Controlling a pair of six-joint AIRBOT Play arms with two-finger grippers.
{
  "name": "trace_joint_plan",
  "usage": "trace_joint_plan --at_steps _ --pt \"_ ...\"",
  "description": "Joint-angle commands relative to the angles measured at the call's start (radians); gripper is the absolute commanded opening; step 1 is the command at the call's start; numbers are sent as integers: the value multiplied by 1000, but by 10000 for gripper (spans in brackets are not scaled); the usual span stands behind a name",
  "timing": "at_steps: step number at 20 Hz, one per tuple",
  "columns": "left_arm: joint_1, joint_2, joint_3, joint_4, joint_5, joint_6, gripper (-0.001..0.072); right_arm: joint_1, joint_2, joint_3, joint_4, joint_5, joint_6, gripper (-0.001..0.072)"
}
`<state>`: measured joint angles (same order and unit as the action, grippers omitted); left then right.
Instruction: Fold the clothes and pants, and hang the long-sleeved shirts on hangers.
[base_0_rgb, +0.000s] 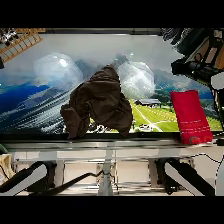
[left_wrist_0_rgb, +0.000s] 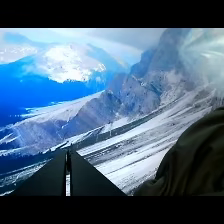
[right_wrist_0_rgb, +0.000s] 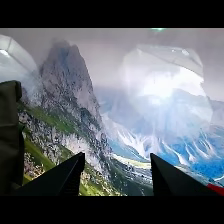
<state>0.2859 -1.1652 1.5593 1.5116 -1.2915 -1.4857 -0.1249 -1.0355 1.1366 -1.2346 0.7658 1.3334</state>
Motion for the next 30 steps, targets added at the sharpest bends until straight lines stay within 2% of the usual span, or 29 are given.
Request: trace_joint_plan --at_steps 1,7,9,11,12,13,14,15,16,17,18,19,20,22,23,24,27,30 --pt "0 -21 1 -31 15 0 10 1 1 0 0 1 0 496" --pt "0 -47 1 -31 25 -3 10 1 1 0 0 0 0 496" --pt "0 -61 1 -31 32 -46 11 1 0 0 5 -35 0 496" --pt "0 -89 1 -32 40 -89 11 1 0 0 85 -118 16 496" --pt "0 -108 0 -40 33 -108 36 1 0 0 160 -159 32 484" --pt "0 -127 0 -73 26 -95 283 0 1 0 213 -157 105 363" --pt "0 -151 0 -129 7 -64 625 0 1 0 235 -126 123 188" --pt "0 -174 0 -192 -34 -15 693 0 1 0 228 -58 91 36" --pt "0 -192 0 -282 -112 106 629 0 1 0 212 32 34 41" --pt "1 -199 -14 -357 -185 176 402 0 0 0 156 154 -14 134" --pt "2 -185 -60 -422 -229 216 315 0 -5 -1 81 298 -28 283" --pt "2 -161 -126 -444 -251 240 328 -14 -11 -14 35 446 -29 352" --pt "2 -128 -208 -452 -273 274 390 -36 -11 -54 75 538 -71 365" --pt "2 -34 -436 -450 -268 329 545 -67 -1 -202 251 641 -172 367" --pt "2 8 -544 -451 -234 362 590 -66 5 -303 314 658 -178 444" --pt "1 44 -648 -451 -170 415 606 -60 7 -396 357 657 -198 506" --pt "-11 84 -827 -502 14 542 623 11 7 -589 442 602 -308 505" --pt "-58 45 -864 -555 154 620 644 112 -17 -628 446 490 -261 522"
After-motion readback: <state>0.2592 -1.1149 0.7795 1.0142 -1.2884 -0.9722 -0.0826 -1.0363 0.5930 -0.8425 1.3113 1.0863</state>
